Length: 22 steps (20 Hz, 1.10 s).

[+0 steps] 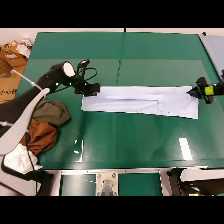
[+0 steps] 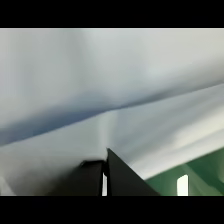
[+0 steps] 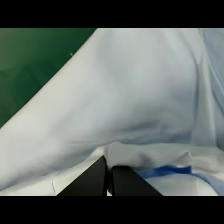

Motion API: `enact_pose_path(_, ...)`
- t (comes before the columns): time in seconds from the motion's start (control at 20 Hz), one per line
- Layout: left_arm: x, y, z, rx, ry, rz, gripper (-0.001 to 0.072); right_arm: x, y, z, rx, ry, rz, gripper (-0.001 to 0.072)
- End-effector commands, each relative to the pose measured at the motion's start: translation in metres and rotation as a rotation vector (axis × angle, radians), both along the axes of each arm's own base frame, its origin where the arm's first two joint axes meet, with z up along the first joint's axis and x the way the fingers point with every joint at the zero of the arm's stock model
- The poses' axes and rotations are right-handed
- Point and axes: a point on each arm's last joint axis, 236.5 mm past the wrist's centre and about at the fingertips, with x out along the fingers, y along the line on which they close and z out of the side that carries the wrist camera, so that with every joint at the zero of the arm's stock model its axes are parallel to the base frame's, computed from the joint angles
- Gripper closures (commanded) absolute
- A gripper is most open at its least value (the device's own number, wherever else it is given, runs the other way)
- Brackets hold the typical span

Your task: Fold the shirts.

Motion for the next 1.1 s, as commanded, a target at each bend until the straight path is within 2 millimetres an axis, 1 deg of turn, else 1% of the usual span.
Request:
enact_pose_path(0.0,0.05,-0.007,-0.01,-0.022,-0.118,0.064,0.0382,0.043,0.003,-0.039,0.005,0.005,0.036,0.0571)
enact_pose_path(0.05,0.067,-0.007,-0.001,-0.038,-0.187,0.096,-0.0013,0.048,-0.001,-0.045,0.004,0.008,0.037,0.0465)
enact_pose_path(0.1,0.081,-0.004,0.009,-0.052,-0.246,0.129,0.0011,0.051,-0.009,-0.046,-0.009,-0.007,0.048,0.0403)
enact_pose_path(0.15,0.092,0.001,0.02,-0.069,-0.276,0.159,0.0011,0.053,-0.023,-0.04,-0.039,-0.03,0.055,0.0399)
enact_pose_path(0.2,0.1,0.011,0.031,-0.072,-0.288,0.173,0.0011,0.052,-0.04,-0.031,-0.075,-0.055,0.068,0.0399)
enact_pose_path(0.3,0.113,0.042,0.056,-0.072,-0.288,0.208,0.0011,0.04,-0.077,-0.01,-0.125,-0.074,0.079,0.0388)
enact_pose_path(0.35,0.116,0.059,0.068,-0.076,-0.278,0.23,0.0012,0.03,-0.096,-0.002,-0.135,-0.082,0.077,0.025)
enact_pose_path(0.4,0.116,0.071,0.077,-0.077,-0.262,0.236,0.0012,0.019,-0.112,0.001,-0.141,-0.084,0.077,0.0133)
enact_pose_path(0.45,0.113,0.079,0.083,-0.077,-0.24,0.233,0.0012,0.006,-0.126,0.0,-0.145,-0.082,0.083,0.0132)
enact_pose_path(0.5,0.106,0.081,0.085,-0.074,-0.213,0.218,0.0013,-0.009,-0.135,-0.003,-0.132,-0.069,0.088,0.0089)
enact_pose_path(0.55,0.1,0.08,0.086,-0.069,-0.187,0.201,0.0031,-0.022,-0.14,-0.01,-0.106,-0.05,0.099,0.0054)
enact_pose_path(0.6,0.094,0.08,0.084,-0.064,-0.162,0.188,0.0206,-0.032,-0.138,-0.017,-0.062,-0.032,0.115,0.0054)
enact_pose_path(0.65,0.089,0.077,0.082,-0.062,-0.144,0.177,0.0445,-0.037,-0.131,-0.027,-0.004,-0.029,0.135,0.0053)
enact_pose_path(0.7,0.085,0.077,0.079,-0.055,-0.13,0.16,0.0682,-0.034,-0.121,-0.035,0.061,-0.051,0.153,0.0054)
enact_pose_path(0.75,0.082,0.075,0.079,-0.06,-0.116,0.157,0.0689,-0.03,-0.106,-0.041,0.14,-0.084,0.176,0.0053)
enact_pose_path(0.8,0.078,0.073,0.078,-0.068,-0.1,0.151,0.0689,-0.024,-0.089,-0.043,0.235,-0.127,0.208,0.0054)
enact_pose_path(0.9,0.072,0.07,0.077,-0.077,-0.074,0.14,0.0689,-0.015,-0.06,-0.047,0.384,-0.179,0.254,0.0054)
enact_pose_path(1.05,0.069,0.064,0.08,-0.106,-0.059,0.136,0.0689,-0.011,-0.036,-0.063,0.471,-0.175,0.301,0.0054)
